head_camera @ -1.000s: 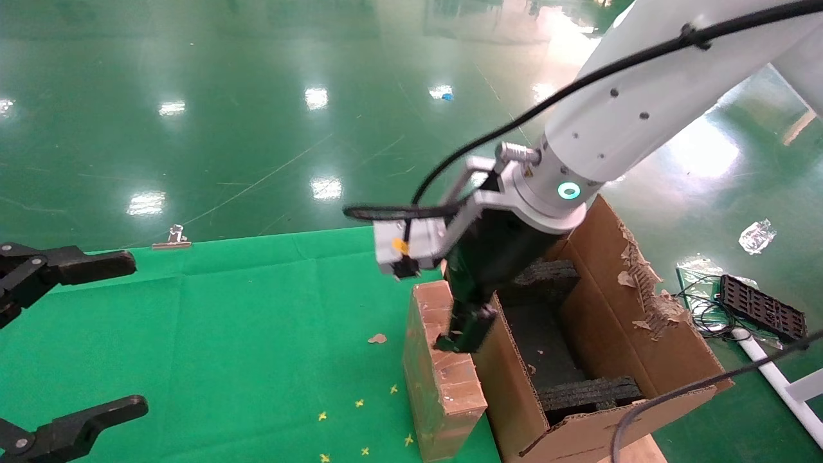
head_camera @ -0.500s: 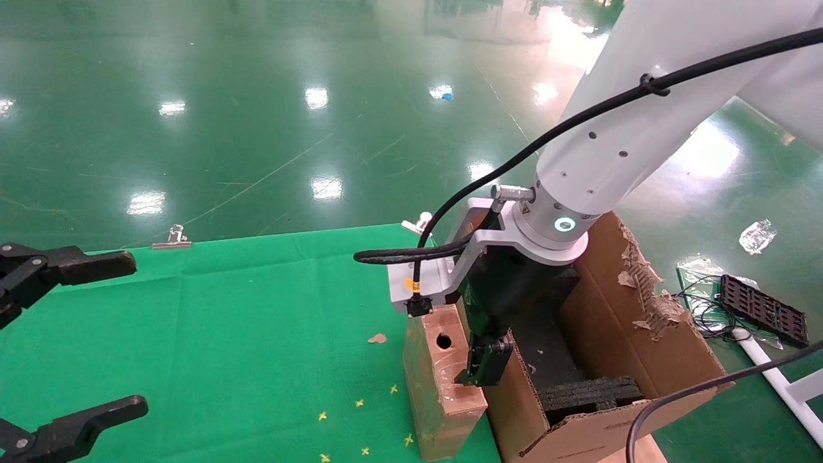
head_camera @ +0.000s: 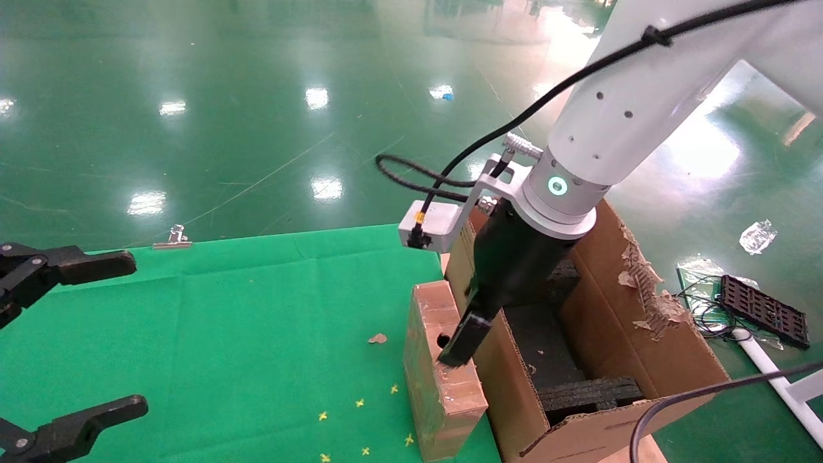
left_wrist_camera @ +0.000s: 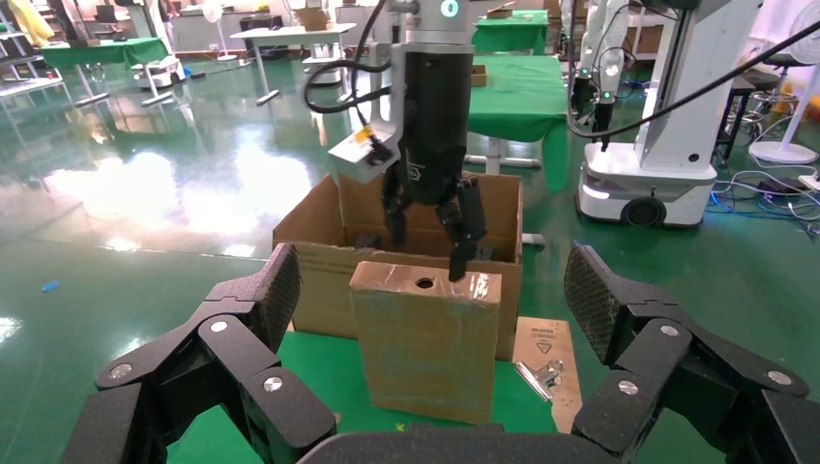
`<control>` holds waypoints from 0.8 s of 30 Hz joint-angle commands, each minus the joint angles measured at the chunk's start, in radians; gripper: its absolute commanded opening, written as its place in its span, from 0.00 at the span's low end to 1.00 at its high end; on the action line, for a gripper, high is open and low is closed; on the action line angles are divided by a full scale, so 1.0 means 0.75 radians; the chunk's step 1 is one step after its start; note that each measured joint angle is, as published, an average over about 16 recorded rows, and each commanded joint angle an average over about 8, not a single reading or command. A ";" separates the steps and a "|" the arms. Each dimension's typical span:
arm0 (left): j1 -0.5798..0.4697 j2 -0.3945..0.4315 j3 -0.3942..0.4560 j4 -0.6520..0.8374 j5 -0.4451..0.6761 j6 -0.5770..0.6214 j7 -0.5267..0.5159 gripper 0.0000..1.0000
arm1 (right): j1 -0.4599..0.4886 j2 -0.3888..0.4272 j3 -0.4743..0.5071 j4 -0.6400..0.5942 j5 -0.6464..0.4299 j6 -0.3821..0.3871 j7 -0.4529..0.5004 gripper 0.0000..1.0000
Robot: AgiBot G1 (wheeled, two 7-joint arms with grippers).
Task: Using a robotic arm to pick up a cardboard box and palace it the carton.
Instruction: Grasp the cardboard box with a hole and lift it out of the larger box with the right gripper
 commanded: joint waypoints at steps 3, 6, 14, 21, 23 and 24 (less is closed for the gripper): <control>0.000 0.000 0.000 0.000 0.000 0.000 0.000 1.00 | -0.016 -0.041 -0.025 -0.217 0.086 -0.017 0.160 1.00; 0.000 0.000 0.001 0.000 0.000 0.000 0.000 1.00 | -0.042 -0.068 -0.046 -0.323 0.136 -0.018 0.207 1.00; 0.000 -0.001 0.001 0.000 -0.001 -0.001 0.001 1.00 | -0.088 -0.137 -0.112 -0.464 0.177 -0.008 0.241 0.93; 0.000 -0.001 0.002 0.000 -0.001 -0.001 0.001 0.94 | -0.106 -0.186 -0.156 -0.491 0.161 0.002 0.248 0.14; 0.000 -0.001 0.002 0.000 -0.002 -0.001 0.001 0.80 | -0.111 -0.196 -0.165 -0.493 0.161 0.002 0.252 0.03; 0.000 -0.001 0.002 0.000 -0.002 -0.001 0.001 0.72 | -0.114 -0.200 -0.169 -0.494 0.161 0.002 0.254 0.01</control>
